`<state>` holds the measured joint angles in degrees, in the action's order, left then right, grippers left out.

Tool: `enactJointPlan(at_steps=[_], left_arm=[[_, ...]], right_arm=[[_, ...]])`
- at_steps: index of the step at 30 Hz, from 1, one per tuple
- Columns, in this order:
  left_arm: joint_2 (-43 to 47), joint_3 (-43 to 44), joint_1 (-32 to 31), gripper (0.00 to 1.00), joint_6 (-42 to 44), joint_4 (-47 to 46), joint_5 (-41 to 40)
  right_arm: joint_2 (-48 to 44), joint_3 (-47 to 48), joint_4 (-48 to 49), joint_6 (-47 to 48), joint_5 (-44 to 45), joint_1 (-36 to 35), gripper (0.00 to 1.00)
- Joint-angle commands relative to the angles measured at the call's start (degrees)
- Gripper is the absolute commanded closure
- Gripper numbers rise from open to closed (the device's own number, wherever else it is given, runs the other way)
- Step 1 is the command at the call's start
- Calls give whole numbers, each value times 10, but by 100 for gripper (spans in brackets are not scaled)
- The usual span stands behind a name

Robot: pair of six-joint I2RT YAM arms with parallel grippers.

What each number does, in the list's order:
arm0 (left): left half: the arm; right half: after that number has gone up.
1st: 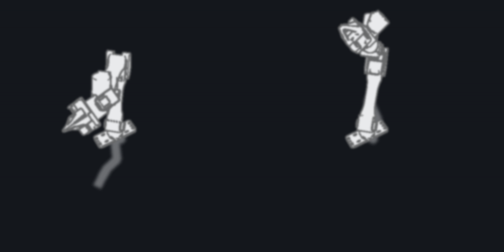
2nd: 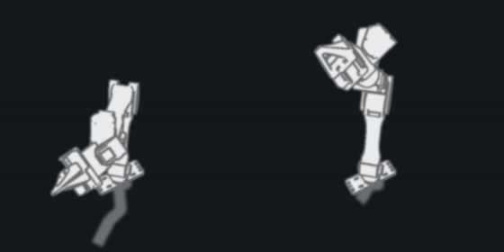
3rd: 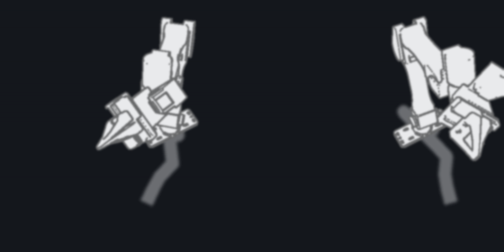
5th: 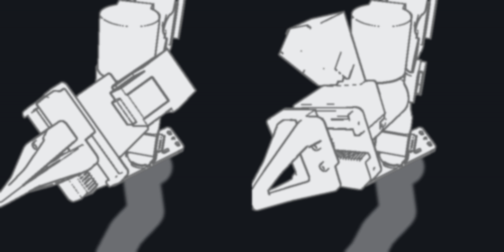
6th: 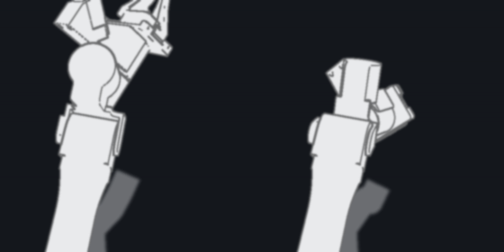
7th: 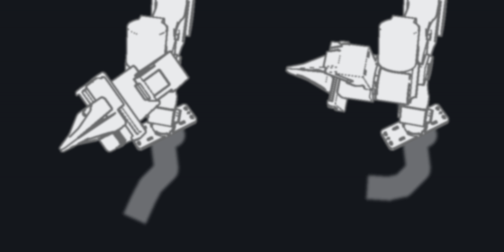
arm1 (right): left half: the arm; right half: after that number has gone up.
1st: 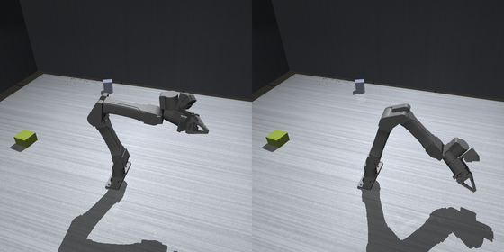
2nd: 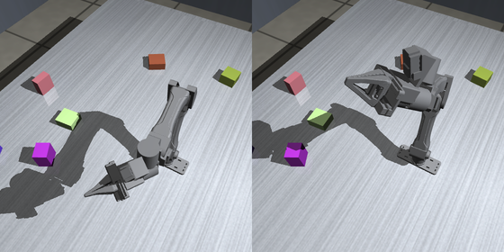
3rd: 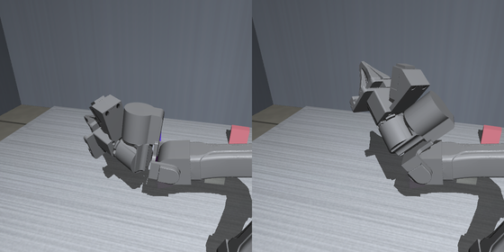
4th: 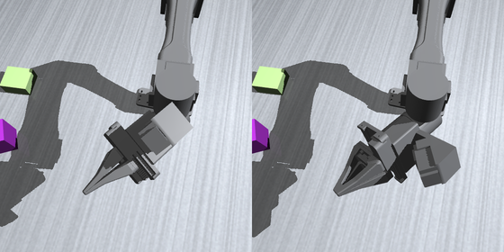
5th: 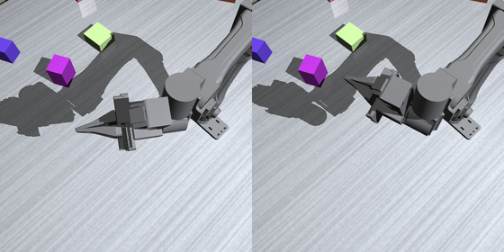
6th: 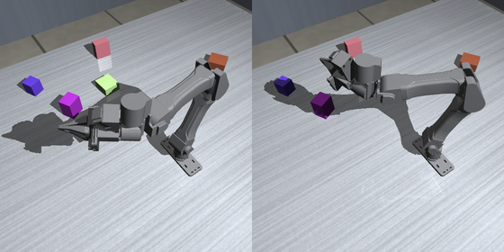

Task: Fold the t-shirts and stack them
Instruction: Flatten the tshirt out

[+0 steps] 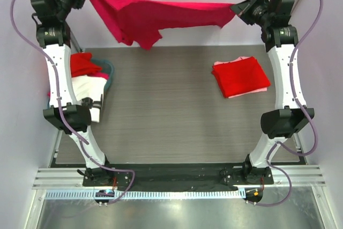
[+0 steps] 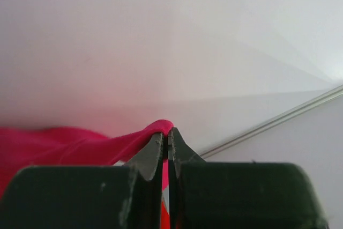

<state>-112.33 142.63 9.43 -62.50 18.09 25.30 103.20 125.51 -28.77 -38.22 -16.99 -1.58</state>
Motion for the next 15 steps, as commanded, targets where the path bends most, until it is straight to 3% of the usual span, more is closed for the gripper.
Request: enactJointPlan(at_steps=[1, 7, 13, 15], left_arm=[[55, -141, 3, 100, 7, -81, 38], [166, -489, 4, 100, 69, -114, 44], [269, -715, 3, 100, 113, -79, 25], [319, -785, 2, 100, 133, -73, 12]], right_arm=[[-6, -72, 41, -5, -56, 3, 99], [-84, -425, 193, -25, -73, 6, 99], [-106, -689, 321, -51, -92, 6, 99], [-113, -735, 339, -49, -92, 6, 99]])
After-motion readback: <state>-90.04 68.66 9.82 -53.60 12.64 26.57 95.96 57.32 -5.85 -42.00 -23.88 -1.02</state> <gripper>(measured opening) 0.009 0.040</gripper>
